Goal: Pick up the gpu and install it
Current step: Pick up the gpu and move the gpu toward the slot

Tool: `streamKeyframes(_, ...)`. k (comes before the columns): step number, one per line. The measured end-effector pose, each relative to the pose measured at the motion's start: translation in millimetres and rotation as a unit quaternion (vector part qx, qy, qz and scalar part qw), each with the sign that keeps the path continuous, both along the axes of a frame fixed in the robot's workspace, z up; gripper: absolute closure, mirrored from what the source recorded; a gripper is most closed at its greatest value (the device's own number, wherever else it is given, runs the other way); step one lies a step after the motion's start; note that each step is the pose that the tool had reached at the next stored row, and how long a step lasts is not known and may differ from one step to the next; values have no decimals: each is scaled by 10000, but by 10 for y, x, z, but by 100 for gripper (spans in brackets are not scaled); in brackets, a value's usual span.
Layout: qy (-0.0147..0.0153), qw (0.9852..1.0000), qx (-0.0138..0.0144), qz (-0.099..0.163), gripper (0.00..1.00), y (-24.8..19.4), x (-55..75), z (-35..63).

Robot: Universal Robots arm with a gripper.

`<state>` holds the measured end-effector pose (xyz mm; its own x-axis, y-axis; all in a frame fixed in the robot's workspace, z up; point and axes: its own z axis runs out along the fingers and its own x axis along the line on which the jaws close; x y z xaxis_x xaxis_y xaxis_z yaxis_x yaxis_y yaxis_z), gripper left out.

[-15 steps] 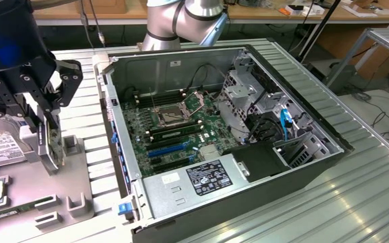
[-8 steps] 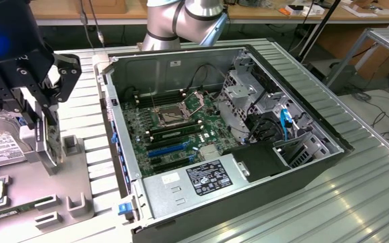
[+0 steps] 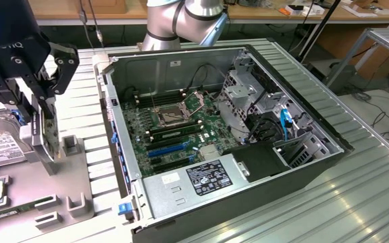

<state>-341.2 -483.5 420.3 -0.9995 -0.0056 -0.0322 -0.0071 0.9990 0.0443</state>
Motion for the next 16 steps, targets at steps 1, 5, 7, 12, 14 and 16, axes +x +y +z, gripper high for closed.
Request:
streamKeyframes(1, 0, 10000, 0, 0, 73, 0, 0, 14)
streamKeyframes(5, 0, 10000, 0, 0, 73, 0, 0, 68)
streamKeyframes(7, 0, 10000, 0, 0, 73, 0, 0, 97)
streamKeyframes(12, 0, 10000, 0, 0, 73, 0, 0, 155)
streamKeyframes(14, 0, 10000, 0, 0, 73, 0, 0, 174)
streamKeyframes(16, 0, 10000, 0, 0, 73, 0, 0, 189)
